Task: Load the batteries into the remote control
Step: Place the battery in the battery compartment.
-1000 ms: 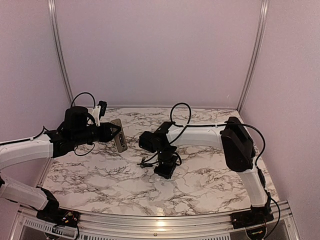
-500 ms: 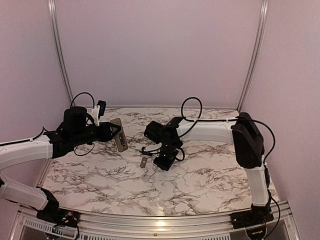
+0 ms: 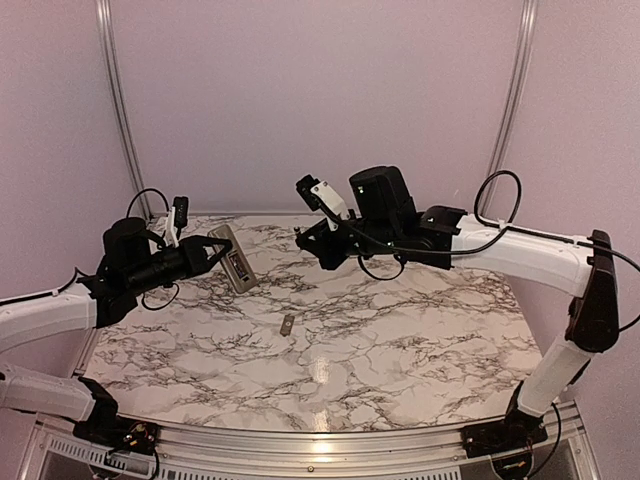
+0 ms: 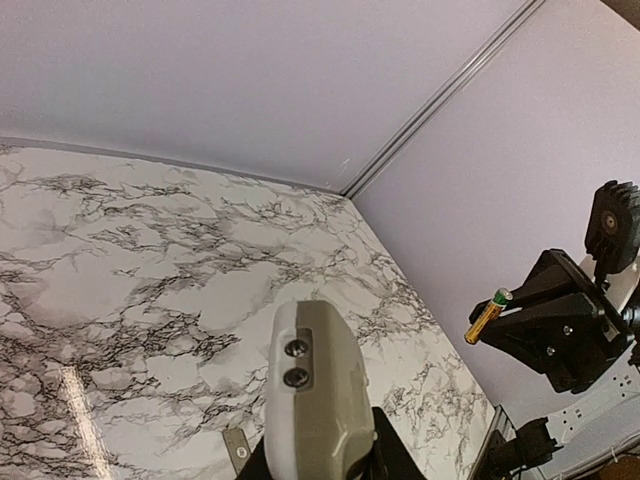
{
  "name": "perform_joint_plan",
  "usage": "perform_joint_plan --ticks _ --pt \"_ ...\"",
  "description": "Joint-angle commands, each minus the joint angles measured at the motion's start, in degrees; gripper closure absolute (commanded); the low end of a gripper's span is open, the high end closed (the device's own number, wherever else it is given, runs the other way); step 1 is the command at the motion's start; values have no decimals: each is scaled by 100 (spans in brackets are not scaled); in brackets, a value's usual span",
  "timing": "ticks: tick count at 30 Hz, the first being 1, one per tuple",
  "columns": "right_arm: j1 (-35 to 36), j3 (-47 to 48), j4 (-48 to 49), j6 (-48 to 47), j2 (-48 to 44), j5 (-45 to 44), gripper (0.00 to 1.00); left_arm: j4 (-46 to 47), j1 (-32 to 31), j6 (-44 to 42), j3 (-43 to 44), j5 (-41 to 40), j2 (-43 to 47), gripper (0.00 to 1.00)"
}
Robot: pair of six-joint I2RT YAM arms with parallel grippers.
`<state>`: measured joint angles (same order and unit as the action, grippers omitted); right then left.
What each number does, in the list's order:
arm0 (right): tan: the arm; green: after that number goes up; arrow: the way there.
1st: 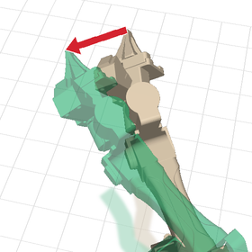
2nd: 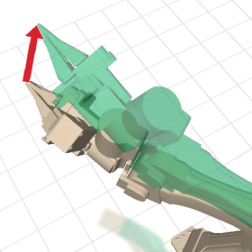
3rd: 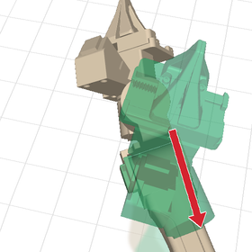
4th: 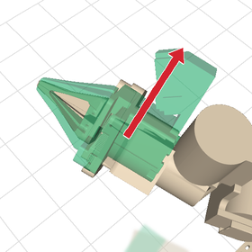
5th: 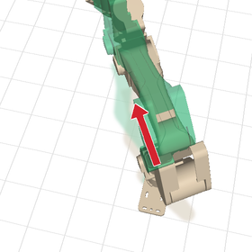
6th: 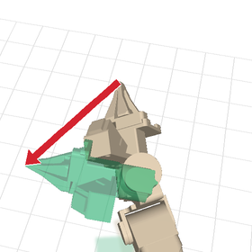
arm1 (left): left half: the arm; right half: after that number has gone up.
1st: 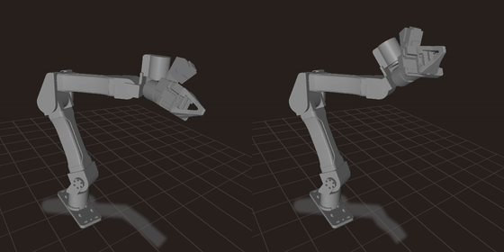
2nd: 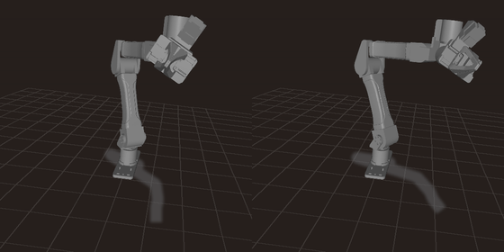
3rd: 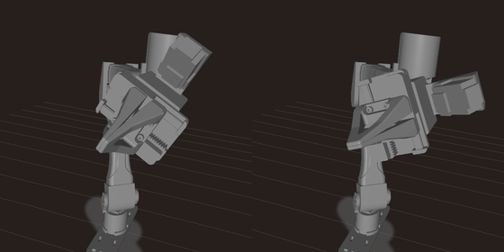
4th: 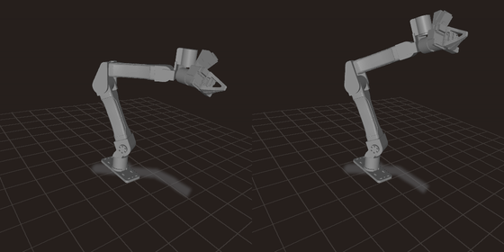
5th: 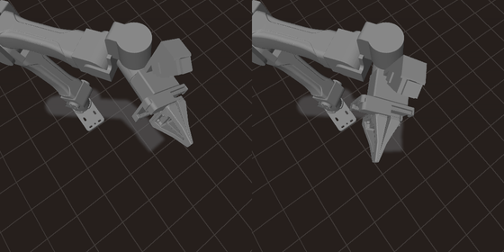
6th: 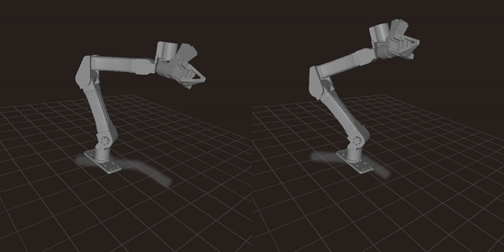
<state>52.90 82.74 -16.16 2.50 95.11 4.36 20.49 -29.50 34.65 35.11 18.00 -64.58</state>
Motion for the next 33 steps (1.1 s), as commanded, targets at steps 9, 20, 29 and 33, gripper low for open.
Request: perform_joint_plan --ticks 9,20,29,33 --pt "810 414 1097 313 463 249 100 2006 129 1530 -579 919 -65 100" --pt "940 787 1046 321 705 370 100 2719 163 1964 -699 1169 -239 100" --pt "1005 1121 768 263 1013 416 100 2764 163 2031 -681 1214 -237 100" --pt "1043 1190 678 233 1083 306 100 2906 162 2150 -690 1231 -266 100"
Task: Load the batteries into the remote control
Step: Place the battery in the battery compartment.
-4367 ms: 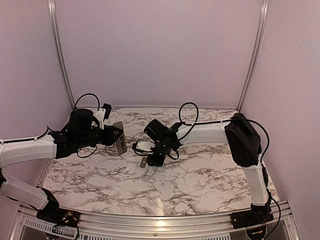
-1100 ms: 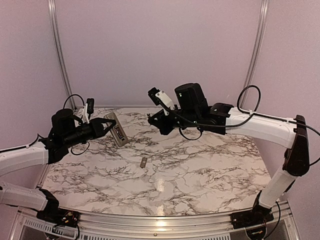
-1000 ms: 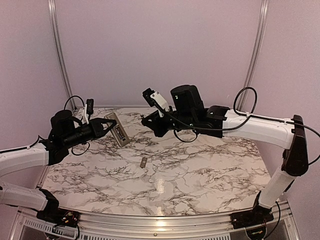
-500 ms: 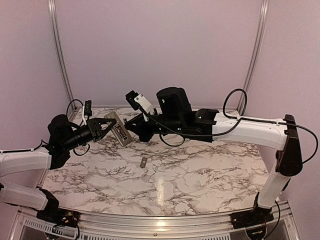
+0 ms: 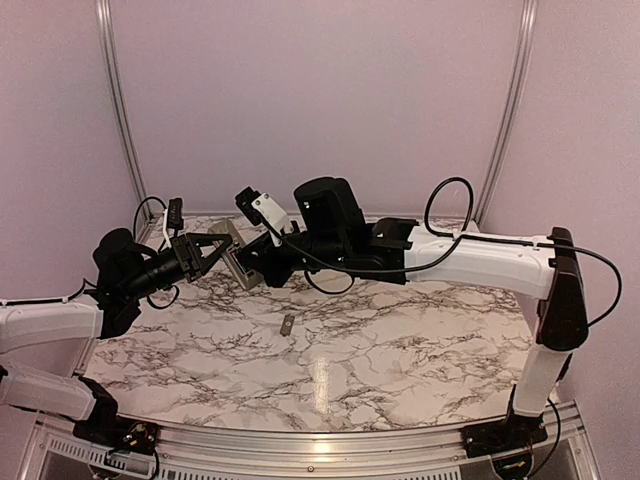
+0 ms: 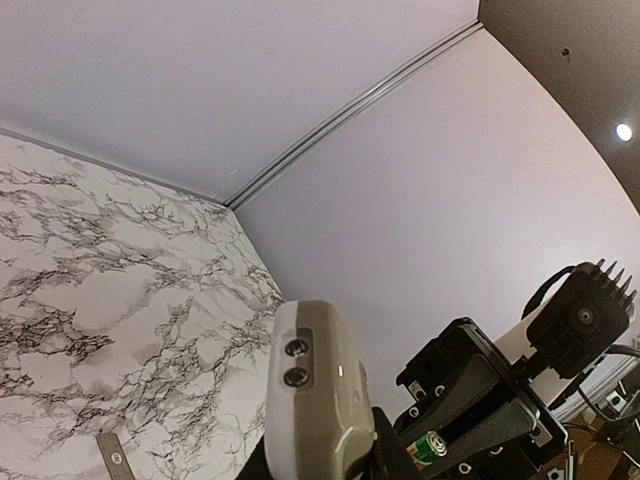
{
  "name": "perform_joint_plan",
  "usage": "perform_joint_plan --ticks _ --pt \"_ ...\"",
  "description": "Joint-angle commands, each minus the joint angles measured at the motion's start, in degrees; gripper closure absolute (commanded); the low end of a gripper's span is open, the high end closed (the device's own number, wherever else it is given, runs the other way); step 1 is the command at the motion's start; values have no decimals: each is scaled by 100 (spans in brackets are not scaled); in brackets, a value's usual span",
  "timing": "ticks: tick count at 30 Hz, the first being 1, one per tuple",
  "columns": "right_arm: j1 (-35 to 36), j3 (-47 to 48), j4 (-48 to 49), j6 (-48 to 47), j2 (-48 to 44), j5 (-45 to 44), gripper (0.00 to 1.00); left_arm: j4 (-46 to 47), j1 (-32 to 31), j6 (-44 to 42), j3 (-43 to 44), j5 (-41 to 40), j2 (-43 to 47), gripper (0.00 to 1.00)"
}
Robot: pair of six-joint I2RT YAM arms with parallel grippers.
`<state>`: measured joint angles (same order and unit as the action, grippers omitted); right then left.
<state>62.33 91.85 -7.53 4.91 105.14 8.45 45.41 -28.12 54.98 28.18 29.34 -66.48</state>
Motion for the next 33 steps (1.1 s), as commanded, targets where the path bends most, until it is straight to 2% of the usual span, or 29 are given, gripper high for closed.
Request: perform_joint_plan --ticks 1,18,29,33 --pt "111 289 -203 -32 91 -159 100 447 26 155 -4 102 -82 100" --pt "214 108 -364 -227 -62 -1143 100 818 105 467 -50 210 -172 100" --pt "211 149 -403 -262 59 -1270 100 1007 118 631 -40 333 -220 100" --pt "210 193 -451 -258 85 -1240 91 1108 131 702 -42 343 -246 100"
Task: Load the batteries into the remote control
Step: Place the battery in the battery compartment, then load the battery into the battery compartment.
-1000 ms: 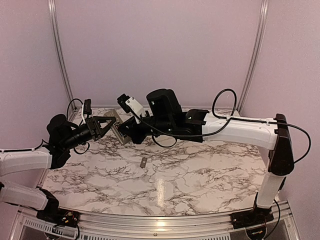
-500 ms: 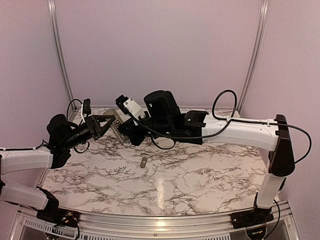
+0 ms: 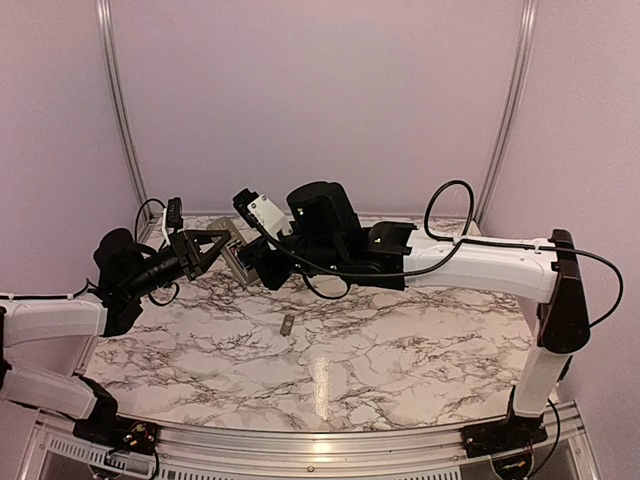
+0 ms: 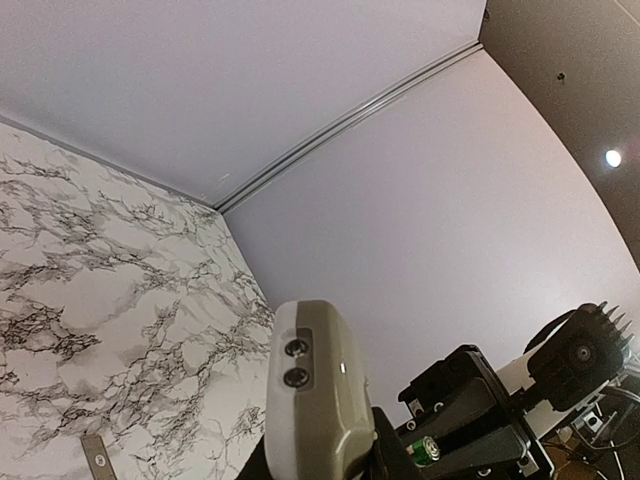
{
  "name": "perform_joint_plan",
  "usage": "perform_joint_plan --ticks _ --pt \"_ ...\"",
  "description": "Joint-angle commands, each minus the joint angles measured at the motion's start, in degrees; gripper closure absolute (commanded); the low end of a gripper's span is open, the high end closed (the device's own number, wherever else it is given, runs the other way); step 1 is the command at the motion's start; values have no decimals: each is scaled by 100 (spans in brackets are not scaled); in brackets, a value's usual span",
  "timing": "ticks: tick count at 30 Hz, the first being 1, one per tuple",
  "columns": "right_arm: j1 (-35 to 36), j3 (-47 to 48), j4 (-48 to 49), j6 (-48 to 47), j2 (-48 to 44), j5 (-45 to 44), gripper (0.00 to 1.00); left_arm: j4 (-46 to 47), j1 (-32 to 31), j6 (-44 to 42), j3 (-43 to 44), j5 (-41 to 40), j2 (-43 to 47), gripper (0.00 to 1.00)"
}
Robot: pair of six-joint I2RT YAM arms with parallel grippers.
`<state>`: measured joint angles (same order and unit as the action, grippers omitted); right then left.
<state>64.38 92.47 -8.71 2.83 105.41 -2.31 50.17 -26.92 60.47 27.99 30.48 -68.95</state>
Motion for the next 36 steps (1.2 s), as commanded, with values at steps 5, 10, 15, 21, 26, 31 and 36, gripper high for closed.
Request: perform_joint_plan --ticks 5,10,15,21,26,31,36 --pt "4 114 -354 -61 50 -214 84 641 28 153 -9 241 -13 100" --pt "4 96 -367 -70 67 -244 84 642 45 148 -2 253 -17 100" --pt "4 79 -397 -93 47 -228 87 651 63 140 -8 267 -39 100" --pt "8 87 -623 -218 85 -92 88 436 81 28 70 311 -14 100" --pt "4 723 -1265 -383 434 -62 88 -17 70 -308 175 367 16 100" --pt "4 1747 -2204 -535 1043 -74 89 -643 64 -744 351 354 75 100" --pt "9 2351 -2740 -517 1431 -133 93 -913 59 -971 398 358 109 100"
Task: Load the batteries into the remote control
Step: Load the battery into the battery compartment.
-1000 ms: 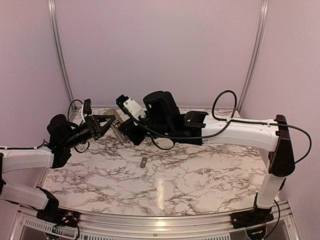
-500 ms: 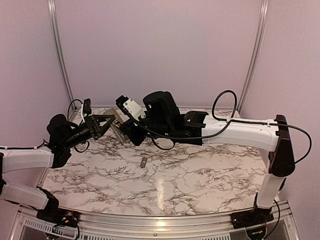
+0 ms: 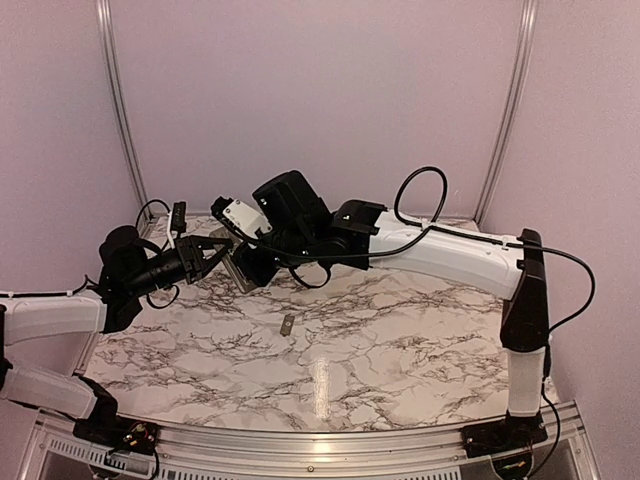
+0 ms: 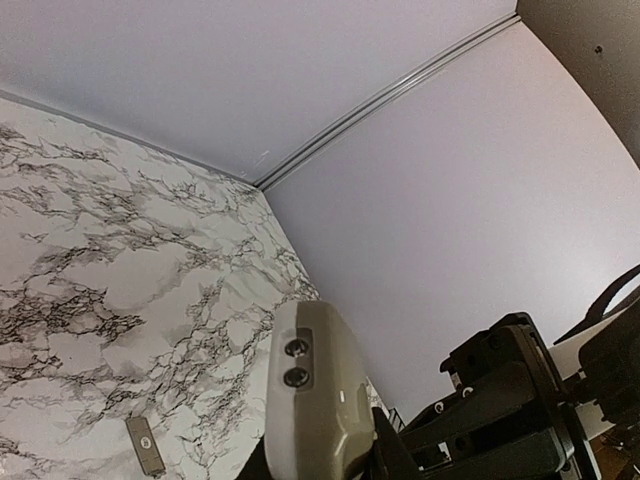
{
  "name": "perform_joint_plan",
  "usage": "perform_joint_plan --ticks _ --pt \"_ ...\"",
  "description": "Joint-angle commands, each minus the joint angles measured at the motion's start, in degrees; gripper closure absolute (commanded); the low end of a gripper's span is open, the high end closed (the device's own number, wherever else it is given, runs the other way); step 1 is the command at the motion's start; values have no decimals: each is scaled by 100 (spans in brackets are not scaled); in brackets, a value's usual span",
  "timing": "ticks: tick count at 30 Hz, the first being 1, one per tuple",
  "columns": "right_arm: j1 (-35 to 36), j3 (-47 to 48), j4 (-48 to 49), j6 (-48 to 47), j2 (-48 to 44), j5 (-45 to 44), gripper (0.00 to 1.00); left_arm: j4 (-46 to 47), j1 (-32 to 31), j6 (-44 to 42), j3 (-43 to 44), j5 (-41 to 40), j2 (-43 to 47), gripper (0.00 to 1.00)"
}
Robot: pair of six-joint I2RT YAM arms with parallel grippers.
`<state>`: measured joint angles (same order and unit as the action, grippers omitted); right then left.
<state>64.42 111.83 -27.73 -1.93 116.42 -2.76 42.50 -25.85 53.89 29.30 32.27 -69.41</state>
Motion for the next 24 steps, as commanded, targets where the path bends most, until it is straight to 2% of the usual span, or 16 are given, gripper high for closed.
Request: perform_joint_plan --ticks 1,5,13,19,24 --pt "1 482 -923 -29 374 -67 93 -235 -44 -394 284 164 156 100" --pt "3 896 -1290 34 608 -11 88 -625 -52 -664 390 119 162 100" --pt "-12 973 -1362 48 739 -32 85 -652 -95 -695 419 147 126 100" --pt "-18 936 -1348 50 750 -45 100 -696 -96 -681 416 113 114 100" --pt "-59 423 -782 144 362 -36 100 -433 -91 -477 366 99 43 100"
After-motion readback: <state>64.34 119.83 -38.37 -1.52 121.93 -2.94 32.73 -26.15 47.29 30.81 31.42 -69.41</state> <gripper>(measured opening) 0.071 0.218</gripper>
